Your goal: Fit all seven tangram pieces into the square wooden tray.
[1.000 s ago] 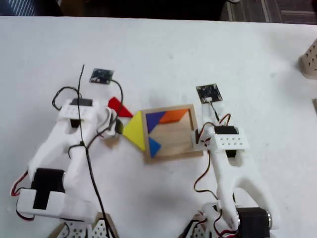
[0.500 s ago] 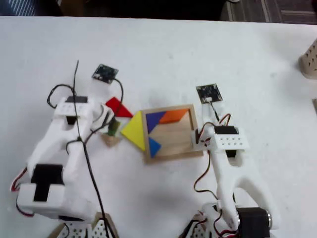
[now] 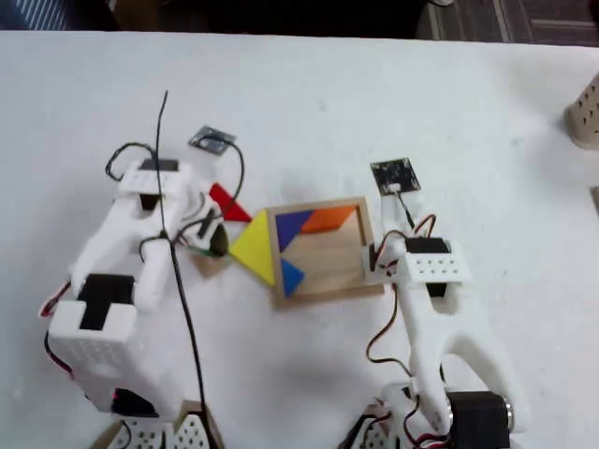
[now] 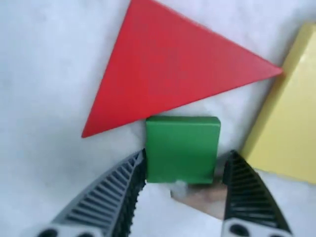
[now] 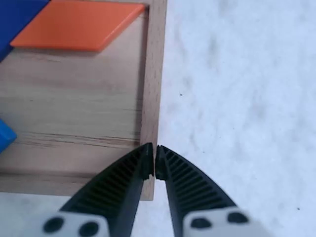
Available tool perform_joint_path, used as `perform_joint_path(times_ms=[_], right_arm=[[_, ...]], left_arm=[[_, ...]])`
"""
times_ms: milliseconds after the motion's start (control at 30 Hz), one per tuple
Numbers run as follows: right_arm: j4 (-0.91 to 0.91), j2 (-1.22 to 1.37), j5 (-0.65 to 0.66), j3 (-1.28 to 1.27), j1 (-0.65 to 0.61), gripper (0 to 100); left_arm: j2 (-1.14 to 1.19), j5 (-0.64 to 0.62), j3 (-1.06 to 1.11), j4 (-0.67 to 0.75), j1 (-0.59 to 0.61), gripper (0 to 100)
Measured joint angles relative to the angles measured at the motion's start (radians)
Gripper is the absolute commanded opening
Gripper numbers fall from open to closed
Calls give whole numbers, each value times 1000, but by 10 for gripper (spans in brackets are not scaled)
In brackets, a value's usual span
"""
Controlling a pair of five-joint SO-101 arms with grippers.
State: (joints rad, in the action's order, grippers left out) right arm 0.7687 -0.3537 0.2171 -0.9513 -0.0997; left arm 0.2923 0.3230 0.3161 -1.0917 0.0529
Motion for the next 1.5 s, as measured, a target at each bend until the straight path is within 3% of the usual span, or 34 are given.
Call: perform_joint_path(times_ms=[133, 300, 900, 1033, 1233, 1500], right_arm=[[0, 0, 0, 0, 0, 18], [0, 0, 0, 0, 0, 18], [0, 0, 0, 0, 0, 18], [0, 0, 0, 0, 0, 18], [0, 0, 0, 0, 0, 18], [0, 0, 0, 0, 0, 18]], left_arm=[[2, -44, -2, 14, 0, 247], [2, -51, -2, 15, -5, 85], [-5, -89, -3, 21, -11, 124], [-49, -153, 31, 72, 32, 138], [-178, -167, 169, 178, 35, 261], [-222, -169, 244, 249, 37, 273]])
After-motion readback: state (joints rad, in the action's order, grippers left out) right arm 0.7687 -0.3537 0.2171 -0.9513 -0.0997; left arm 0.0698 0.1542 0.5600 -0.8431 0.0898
